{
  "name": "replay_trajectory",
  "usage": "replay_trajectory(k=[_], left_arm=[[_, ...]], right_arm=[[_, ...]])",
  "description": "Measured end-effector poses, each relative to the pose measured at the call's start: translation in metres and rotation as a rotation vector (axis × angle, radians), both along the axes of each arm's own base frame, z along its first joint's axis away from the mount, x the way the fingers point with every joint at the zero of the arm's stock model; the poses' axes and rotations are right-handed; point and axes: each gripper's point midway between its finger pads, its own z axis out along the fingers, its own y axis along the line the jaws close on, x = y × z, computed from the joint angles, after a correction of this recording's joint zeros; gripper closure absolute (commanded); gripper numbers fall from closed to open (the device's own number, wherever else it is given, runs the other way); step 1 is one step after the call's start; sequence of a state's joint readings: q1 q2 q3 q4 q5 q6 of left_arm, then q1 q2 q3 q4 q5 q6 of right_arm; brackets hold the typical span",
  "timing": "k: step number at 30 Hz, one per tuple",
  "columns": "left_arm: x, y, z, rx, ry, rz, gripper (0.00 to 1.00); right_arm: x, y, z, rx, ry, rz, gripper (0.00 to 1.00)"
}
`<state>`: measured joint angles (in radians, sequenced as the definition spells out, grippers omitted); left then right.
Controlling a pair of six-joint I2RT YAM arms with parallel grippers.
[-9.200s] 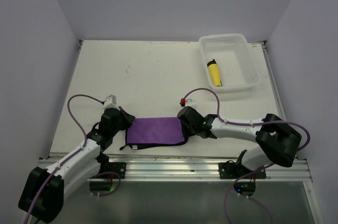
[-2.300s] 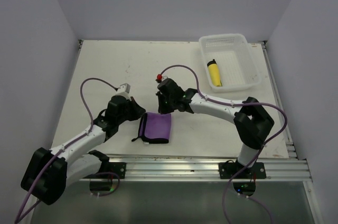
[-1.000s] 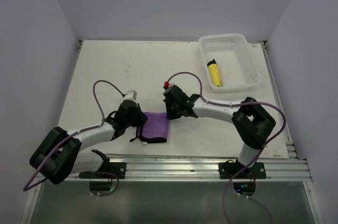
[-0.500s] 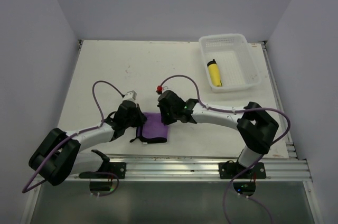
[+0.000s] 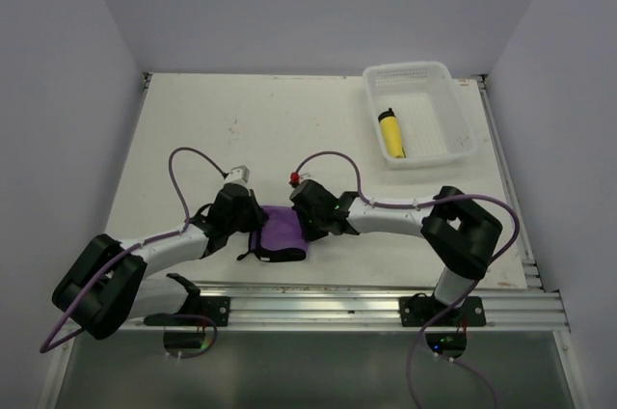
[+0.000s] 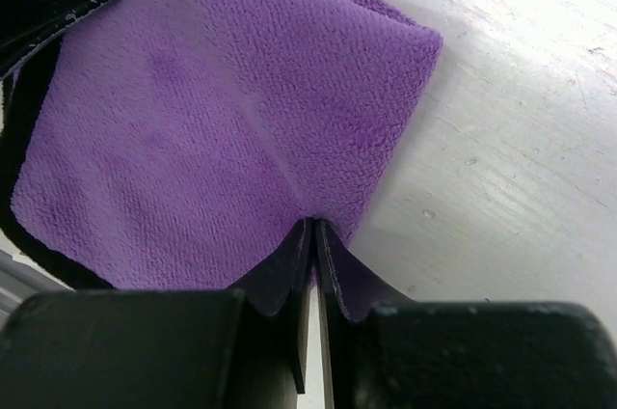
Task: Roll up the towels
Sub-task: Fold the towel
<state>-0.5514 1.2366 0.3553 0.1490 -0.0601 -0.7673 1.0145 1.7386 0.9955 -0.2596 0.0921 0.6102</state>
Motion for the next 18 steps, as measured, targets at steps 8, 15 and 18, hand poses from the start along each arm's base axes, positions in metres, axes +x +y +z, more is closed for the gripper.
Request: replay_trajectory(k=[8, 15, 18], left_arm=[[0.000, 0.000, 0.001, 0.000, -0.001, 0.000, 1.00], [-0.001, 0.000, 0.000, 0.001, 0.001, 0.000, 1.00], [-0.001, 0.001, 0.000, 0.001, 0.001, 0.000, 1.00]], right_arm=[[-0.002, 0.002, 0.016, -0.007, -0.028, 0.012, 0.86], [-0.011, 0.009, 0.033, 0.015, -0.058, 0.039, 0.86], [-0.018, 0.012, 0.033, 0.016, -0.056, 0.054, 0.86]])
